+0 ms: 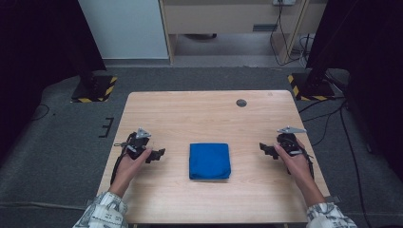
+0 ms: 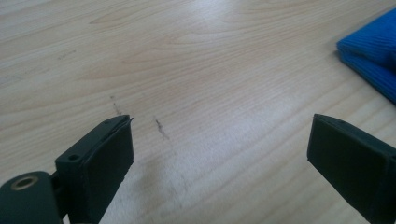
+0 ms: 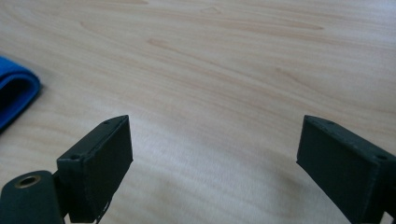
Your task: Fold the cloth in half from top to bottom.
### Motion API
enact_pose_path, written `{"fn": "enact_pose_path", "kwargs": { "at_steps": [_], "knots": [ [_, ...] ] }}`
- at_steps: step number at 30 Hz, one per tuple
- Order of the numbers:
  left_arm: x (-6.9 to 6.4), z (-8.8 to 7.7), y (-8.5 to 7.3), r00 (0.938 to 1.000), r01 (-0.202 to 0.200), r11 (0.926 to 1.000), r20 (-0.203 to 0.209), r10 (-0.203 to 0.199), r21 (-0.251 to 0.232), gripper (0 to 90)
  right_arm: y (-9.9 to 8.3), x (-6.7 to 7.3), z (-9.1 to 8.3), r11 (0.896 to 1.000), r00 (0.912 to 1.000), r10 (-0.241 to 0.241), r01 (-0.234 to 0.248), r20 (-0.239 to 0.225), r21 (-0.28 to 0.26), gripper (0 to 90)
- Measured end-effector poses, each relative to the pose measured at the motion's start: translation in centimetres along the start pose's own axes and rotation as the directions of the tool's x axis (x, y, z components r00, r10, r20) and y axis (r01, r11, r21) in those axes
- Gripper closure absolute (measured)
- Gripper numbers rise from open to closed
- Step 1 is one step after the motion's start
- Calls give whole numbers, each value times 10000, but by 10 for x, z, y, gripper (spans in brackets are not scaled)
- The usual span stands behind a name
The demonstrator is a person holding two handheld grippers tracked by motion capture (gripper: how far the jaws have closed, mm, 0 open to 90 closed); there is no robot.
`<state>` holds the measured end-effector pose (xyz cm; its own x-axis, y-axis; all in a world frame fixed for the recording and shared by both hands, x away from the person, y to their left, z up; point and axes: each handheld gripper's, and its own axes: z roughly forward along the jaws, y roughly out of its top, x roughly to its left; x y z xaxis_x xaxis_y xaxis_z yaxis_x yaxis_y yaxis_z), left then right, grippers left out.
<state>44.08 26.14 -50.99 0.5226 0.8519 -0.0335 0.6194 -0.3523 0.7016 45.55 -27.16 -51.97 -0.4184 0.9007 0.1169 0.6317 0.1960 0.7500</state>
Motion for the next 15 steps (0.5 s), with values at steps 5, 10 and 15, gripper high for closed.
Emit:
{"fn": "enact_pose_path", "kwargs": {
  "at_steps": [5, 10, 15],
  "knots": [
    [-1, 14, 4, 9999, 145, 9999, 13, -145, 78, 66, 5, -3, 11, 9999, 9998, 127, -127, 183, 26, 113],
    [-5, 29, -1, 9999, 170, 9988, -24, -169, 451, 66, -2, -3, 21, 9995, 9987, 215, -225, 465, 216, 115],
    [-8, 32, -1, 9995, -162, 9991, -270, 173, 399, 46, -4, 0, 24, 9997, 9970, -33, 16, 768, 229, 110]
  ]
}}
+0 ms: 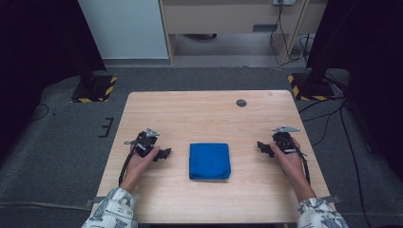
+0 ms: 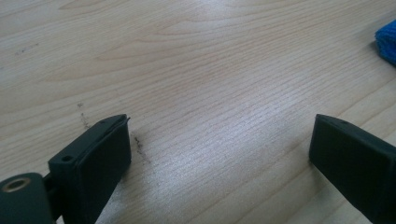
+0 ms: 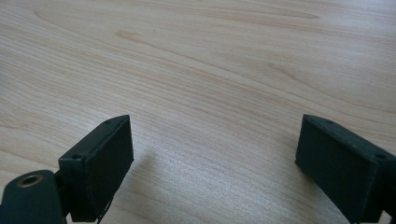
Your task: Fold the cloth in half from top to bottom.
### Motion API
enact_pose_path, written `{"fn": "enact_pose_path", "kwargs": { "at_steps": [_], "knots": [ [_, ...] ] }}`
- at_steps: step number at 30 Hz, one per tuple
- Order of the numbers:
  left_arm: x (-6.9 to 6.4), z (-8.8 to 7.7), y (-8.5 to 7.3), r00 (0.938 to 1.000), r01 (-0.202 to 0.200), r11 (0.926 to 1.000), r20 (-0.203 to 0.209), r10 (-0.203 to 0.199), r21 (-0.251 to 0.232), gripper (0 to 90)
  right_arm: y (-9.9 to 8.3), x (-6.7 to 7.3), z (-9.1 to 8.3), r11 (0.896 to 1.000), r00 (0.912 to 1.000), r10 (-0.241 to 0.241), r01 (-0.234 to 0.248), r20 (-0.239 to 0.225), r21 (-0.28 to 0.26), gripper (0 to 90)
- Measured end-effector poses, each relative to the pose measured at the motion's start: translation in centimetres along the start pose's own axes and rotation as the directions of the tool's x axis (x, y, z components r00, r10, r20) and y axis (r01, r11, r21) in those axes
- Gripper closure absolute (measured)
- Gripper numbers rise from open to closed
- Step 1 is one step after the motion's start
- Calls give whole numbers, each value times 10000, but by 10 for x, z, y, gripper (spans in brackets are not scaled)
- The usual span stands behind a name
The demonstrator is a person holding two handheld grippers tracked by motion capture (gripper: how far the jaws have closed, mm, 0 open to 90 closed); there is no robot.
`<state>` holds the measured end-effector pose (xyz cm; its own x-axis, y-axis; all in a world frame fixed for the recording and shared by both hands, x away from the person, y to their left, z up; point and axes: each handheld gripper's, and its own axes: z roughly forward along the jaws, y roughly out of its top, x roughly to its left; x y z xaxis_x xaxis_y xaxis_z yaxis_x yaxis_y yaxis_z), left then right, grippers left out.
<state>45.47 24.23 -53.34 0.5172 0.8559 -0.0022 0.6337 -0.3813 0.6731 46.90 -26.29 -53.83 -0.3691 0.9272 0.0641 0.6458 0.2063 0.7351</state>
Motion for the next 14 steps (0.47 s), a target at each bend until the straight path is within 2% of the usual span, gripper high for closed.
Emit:
{"fn": "enact_pose_path", "kwargs": {
  "at_steps": [2, 4, 14],
  "knots": [
    [0, 1, -1, 10000, -37, 9999, -15, 36, -100, 35, 0, 1, 0, 10000, 9999, -64, 64, 100, 39, 109],
    [0, 3, -3, 10000, 11, 9992, -87, -14, -393, 12, 0, 7, 2, 9989, 9981, -421, 412, 444, 211, 101],
    [-1, 2, -4, 9999, 14, 9993, -103, -18, -382, 11, -9, 9, -7, 9978, 9978, -631, 626, 224, 236, 101]
  ]
}}
